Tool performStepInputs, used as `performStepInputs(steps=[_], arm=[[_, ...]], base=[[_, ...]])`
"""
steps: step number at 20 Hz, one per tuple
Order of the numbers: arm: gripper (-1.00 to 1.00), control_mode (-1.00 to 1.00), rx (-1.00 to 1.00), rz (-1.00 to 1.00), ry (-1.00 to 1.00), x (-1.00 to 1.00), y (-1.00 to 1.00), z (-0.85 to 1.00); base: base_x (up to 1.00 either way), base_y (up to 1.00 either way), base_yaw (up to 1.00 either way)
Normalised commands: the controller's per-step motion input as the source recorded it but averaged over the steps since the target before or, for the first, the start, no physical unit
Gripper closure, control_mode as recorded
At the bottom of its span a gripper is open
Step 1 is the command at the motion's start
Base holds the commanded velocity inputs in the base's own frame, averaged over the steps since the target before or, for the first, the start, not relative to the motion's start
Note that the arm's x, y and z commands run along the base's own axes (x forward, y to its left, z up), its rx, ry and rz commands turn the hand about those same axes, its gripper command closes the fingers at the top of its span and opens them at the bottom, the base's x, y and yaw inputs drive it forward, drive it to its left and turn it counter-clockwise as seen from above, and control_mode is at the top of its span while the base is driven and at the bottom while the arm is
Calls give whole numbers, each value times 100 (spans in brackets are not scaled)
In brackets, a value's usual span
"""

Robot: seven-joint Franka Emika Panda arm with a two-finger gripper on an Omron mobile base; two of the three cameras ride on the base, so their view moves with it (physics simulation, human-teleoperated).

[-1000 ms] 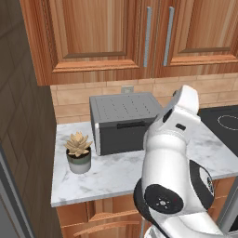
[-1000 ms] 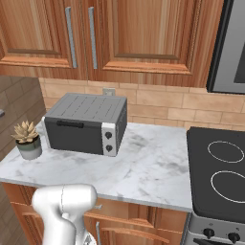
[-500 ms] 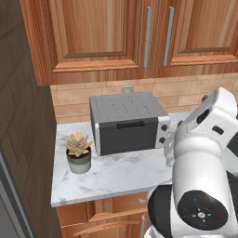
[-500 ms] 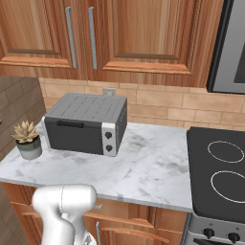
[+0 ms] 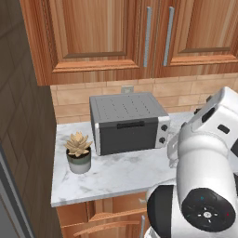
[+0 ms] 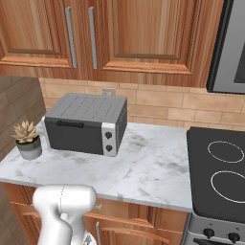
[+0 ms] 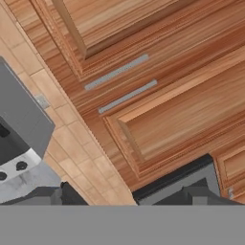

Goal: Close all open cabinet doors.

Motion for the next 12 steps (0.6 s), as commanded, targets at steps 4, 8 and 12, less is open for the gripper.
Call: performStepInputs(steps=[4,8,12], arm=[[-100,-100,3,0,-3,-25,-49,-2],[-100,-100,2,0,-2,-21,-44,-6],[-100,-100,0,0,1,-1,-6,-2]], base=[[0,0,0],[0,0,0],[0,0,0]])
